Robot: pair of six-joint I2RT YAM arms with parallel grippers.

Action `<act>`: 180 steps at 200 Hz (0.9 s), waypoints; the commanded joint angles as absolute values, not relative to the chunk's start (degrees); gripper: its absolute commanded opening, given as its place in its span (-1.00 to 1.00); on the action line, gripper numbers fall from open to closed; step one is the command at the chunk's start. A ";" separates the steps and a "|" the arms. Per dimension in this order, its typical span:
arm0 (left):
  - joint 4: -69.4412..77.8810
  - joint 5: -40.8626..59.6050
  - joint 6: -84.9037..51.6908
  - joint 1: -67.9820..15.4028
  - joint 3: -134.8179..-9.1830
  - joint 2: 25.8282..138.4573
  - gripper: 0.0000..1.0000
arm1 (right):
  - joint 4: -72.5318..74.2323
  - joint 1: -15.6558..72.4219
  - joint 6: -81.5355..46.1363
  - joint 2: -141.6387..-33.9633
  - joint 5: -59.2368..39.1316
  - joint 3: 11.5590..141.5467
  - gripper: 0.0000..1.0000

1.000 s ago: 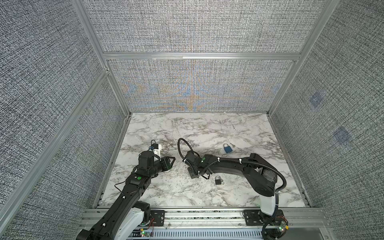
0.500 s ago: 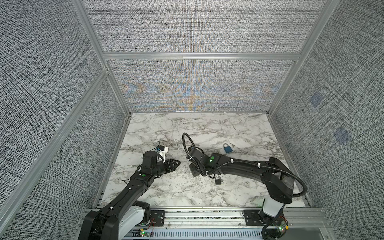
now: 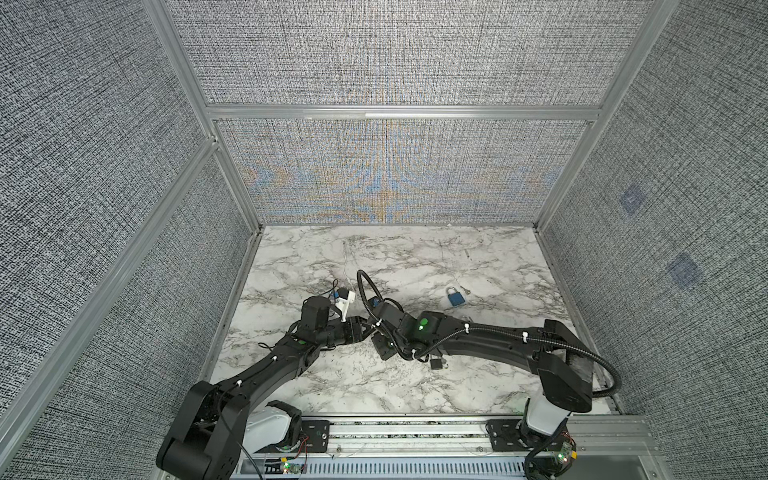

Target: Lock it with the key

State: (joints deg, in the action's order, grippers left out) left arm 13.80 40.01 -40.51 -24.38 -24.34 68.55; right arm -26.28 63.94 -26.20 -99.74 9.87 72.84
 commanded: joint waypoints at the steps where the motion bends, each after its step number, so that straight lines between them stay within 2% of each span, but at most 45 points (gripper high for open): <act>1: 16.52 41.53 -40.17 -25.20 -25.30 70.13 -0.22 | -26.28 64.16 -26.03 -99.74 10.11 73.47 -0.66; 110: 19.59 42.78 -40.59 -27.72 -26.19 75.14 -0.37 | -26.37 64.42 -25.75 -99.61 10.27 74.00 -0.67; 180: 20.50 43.42 -40.50 -28.03 -26.75 76.95 -0.54 | -26.70 64.60 -25.42 -99.50 10.28 74.78 -0.68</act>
State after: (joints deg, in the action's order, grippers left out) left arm 19.31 41.50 -40.80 -27.75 -26.44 76.53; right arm -27.62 64.47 -25.61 -99.83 9.87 73.89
